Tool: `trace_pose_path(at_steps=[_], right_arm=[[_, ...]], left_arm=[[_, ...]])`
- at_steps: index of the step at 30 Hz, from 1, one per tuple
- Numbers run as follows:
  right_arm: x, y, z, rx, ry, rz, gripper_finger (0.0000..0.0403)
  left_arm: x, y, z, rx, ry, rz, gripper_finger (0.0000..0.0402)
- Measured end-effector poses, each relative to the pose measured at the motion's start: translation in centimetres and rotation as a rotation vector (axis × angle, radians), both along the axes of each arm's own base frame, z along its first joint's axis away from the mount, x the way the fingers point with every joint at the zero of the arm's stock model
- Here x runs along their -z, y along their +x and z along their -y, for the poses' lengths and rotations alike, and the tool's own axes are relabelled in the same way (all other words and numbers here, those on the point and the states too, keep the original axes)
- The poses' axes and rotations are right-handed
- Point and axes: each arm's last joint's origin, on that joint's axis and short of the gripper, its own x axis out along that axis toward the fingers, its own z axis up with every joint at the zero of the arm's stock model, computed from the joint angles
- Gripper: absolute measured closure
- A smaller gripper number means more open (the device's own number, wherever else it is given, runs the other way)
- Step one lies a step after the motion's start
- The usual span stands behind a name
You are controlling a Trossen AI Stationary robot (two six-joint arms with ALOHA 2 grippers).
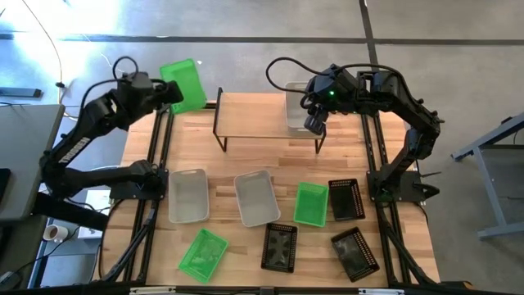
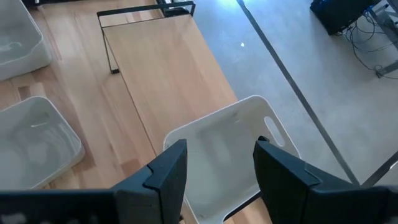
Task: Stack baskets on shelf by color
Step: Put the top green bin on the shelf
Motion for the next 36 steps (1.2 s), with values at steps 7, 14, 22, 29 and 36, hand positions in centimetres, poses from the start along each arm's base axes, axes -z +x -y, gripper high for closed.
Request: trace_pose_path(at_steps=[7,14,22,29,36], right_arm=[[0.0,0.0,0.0,0.000,0.000,0.000,0.0233],[0.0,0.0,0.0,-0.010,-0.008,-0.007,0.0233],[0.0,0.0,0.0,-0.018,-0.014,-0.013,0.0233],[0.0,0.0,0.0,-0.018,-0.014,-0.013,0.0233],[0.0,0.0,0.0,-0.019,-0.014,-0.013,0.0233]], left_arm=[[-2.3,2.6,-2.3,0.088,-0.029,0.018,0.0401],[-1.3,5.9,-5.3,0.184,-0.154,0.006,0.0401],[2.2,9.1,-8.1,0.263,-0.341,-0.047,0.0401],[4.2,10.8,-9.4,0.286,-0.432,-0.069,0.0401],[5.9,12.0,-9.6,0.258,-0.520,-0.113,0.0401]])
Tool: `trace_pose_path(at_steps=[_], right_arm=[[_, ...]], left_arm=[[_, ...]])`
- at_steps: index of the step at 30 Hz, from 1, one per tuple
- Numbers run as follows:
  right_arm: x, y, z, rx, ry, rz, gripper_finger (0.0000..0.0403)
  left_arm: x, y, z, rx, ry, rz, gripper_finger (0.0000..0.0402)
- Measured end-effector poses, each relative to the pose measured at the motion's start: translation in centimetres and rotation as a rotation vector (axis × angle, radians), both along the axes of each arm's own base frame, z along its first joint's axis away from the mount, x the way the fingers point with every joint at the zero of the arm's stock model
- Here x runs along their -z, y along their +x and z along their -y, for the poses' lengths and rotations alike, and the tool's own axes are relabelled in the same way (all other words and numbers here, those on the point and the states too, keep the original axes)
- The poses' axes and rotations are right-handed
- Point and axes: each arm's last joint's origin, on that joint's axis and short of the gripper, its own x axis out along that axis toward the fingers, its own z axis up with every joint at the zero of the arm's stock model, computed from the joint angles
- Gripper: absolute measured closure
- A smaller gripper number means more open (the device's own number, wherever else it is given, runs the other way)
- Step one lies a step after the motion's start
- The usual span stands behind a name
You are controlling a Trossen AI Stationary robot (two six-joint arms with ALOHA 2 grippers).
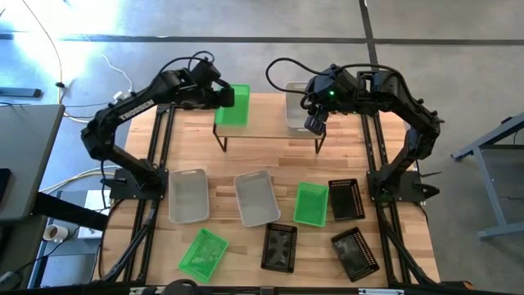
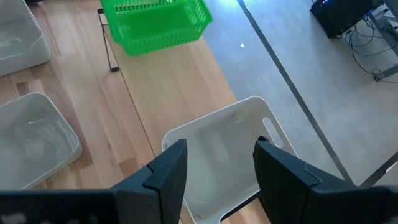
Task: Stack baskets on shelf by color
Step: Put the top green bin on the shelf
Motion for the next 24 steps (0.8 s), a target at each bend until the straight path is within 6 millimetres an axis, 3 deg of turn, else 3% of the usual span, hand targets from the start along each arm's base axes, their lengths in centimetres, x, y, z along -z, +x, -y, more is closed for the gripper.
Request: trace_pose_path(at_steps=[14,24], right_arm=[[0.0,0.0,0.0,-0.001,0.002,0.000,0.0233],[0.0,0.0,0.0,-0.002,0.003,0.000,0.0233]], left_arm=[[2.5,1.8,-0.9,-0.027,-0.042,-0.084,0.0401],[2.9,1.9,-1.1,-0.047,-0.030,-0.130,0.0387]])
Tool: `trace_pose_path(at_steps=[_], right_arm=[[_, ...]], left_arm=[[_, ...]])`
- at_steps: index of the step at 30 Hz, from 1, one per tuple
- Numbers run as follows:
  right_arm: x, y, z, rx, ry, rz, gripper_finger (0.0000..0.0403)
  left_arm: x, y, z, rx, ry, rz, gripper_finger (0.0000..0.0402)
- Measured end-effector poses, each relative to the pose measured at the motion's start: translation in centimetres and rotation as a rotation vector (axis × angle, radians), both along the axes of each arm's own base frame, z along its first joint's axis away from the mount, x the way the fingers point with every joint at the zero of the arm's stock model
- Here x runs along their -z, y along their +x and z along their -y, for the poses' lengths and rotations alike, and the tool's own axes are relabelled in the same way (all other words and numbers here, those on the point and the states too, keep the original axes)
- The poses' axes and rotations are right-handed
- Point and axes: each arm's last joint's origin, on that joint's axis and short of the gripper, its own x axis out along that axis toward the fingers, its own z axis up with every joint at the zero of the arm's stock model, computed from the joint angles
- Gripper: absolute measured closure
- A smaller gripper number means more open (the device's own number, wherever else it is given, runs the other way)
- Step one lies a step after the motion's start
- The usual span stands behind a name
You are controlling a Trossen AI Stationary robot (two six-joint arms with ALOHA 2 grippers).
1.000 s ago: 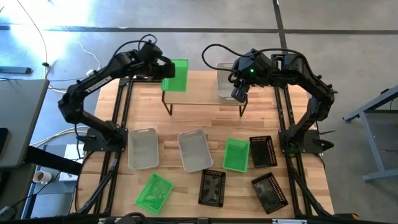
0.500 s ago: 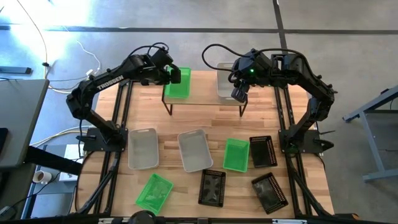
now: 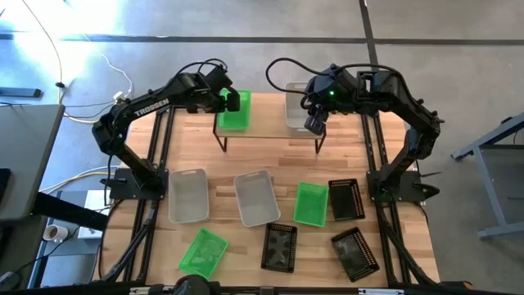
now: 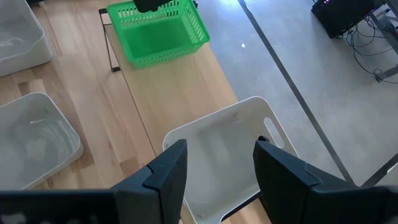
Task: Stack baskets on shelf by color
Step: Put the top green bin on the shelf, then put the bottom right black bin on the shelf
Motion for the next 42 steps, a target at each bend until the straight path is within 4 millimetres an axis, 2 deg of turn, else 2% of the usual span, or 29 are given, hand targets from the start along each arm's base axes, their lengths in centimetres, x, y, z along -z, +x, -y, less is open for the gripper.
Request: trace_pose_path(at_steps=[15,28,34,38,42], right_arm=[[0.0,0.0,0.0,0.000,0.000,0.000,0.0233],[0.0,0.0,0.0,0.001,0.003,0.002,0.0233],[0.2,0.1,-0.4,-0.048,0.136,0.035,0.0233],[0.3,0.2,-1.1,-0.057,0.249,0.062,0.0233],[0.4,0.4,-2.5,-0.026,0.336,0.094,0.0233]], left_arm=[[0.0,-0.2,0.0,0.043,0.004,-0.036,0.0341],[-1.9,-2.1,0.4,0.026,0.053,-0.016,0.0332],[-4.1,-3.5,1.9,0.058,0.121,0.027,0.0334],[-5.9,-4.2,4.0,0.139,0.170,0.078,0.0336],[-7.8,-4.8,6.9,0.271,0.240,0.117,0.0337]])
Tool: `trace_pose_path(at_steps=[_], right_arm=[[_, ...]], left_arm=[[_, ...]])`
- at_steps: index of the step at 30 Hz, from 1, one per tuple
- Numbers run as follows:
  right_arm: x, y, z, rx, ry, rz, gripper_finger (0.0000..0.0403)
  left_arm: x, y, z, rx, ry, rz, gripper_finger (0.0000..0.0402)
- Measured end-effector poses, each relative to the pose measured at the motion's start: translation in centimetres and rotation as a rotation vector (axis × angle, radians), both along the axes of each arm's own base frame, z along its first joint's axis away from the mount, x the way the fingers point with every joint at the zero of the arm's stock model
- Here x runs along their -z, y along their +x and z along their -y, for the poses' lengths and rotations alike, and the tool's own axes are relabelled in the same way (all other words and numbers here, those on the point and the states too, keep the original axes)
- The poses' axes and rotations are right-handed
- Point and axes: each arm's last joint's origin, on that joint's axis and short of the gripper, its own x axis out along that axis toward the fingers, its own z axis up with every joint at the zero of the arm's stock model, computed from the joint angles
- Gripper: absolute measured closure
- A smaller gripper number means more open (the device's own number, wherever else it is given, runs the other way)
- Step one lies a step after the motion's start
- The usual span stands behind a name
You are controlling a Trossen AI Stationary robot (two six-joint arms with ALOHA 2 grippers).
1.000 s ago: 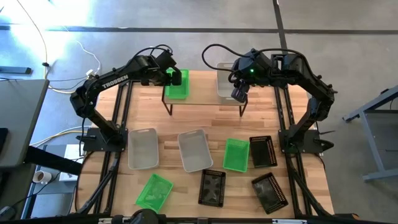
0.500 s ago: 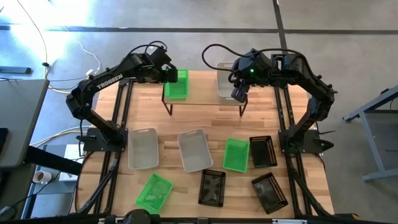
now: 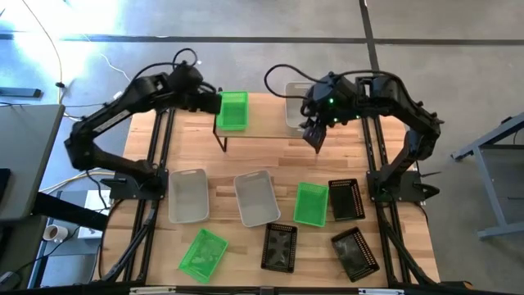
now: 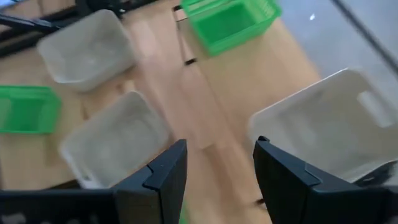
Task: Stack baskets on shelf by color
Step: Put the bottom right black bin on the shelf
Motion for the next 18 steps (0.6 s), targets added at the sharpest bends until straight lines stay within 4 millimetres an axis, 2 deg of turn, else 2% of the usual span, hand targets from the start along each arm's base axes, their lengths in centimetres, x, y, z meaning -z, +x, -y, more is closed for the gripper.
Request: trace_pose_path(at_steps=[6,11,18], right_arm=[[0.5,1.0,-3.4,0.008,0.110,0.020,0.0233],[1.5,2.3,-6.9,-0.008,0.184,-0.003,0.0233],[3.9,4.4,-12.5,-0.075,0.232,-0.066,0.0233]], left_arm=[[-2.1,-0.9,4.4,0.227,0.071,0.066,0.0337],[-3.0,-1.3,7.2,0.423,0.089,0.116,0.0337],[-3.2,-1.2,9.3,0.566,0.119,0.110,0.0337]])
